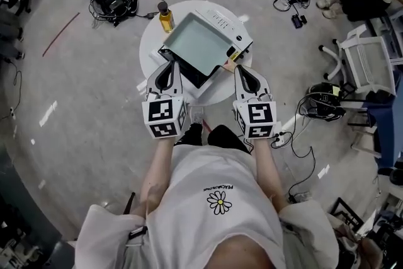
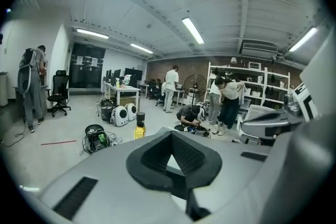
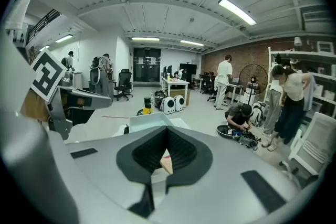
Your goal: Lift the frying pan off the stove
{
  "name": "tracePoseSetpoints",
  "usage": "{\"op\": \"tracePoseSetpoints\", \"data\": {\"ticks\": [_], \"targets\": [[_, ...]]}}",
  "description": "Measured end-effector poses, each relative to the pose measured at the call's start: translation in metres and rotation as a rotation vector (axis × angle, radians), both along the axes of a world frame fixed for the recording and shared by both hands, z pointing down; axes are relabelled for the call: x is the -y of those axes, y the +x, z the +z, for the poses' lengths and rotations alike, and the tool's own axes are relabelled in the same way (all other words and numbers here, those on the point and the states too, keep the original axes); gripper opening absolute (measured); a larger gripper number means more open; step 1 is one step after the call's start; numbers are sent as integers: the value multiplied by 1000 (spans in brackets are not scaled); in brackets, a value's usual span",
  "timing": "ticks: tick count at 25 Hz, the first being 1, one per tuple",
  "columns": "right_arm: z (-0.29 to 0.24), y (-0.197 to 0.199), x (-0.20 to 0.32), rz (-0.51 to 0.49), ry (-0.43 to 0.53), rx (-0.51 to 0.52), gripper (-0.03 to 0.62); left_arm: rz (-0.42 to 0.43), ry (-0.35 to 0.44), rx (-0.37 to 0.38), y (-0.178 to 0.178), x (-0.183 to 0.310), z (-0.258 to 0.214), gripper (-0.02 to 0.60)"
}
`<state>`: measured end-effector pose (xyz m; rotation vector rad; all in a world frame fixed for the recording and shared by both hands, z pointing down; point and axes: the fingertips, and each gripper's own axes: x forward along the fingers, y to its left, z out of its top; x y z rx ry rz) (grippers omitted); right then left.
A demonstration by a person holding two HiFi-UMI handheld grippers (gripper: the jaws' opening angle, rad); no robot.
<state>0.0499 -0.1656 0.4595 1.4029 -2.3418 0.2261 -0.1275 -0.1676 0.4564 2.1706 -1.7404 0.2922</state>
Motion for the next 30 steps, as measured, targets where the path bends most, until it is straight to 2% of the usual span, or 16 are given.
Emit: {"op": "tracePoseSetpoints", "data": {"ticks": [9, 20, 30], "targets": [[6, -6, 13, -31, -33, -40, 2, -8, -9, -14, -1, 19, 5, 0], [2, -9, 9, -94, 5, 6, 2, -40, 63, 36, 11, 21, -20, 0], [-5, 1, 22, -89, 24, 34, 2, -44, 82, 61, 14, 24, -29, 0]]}}
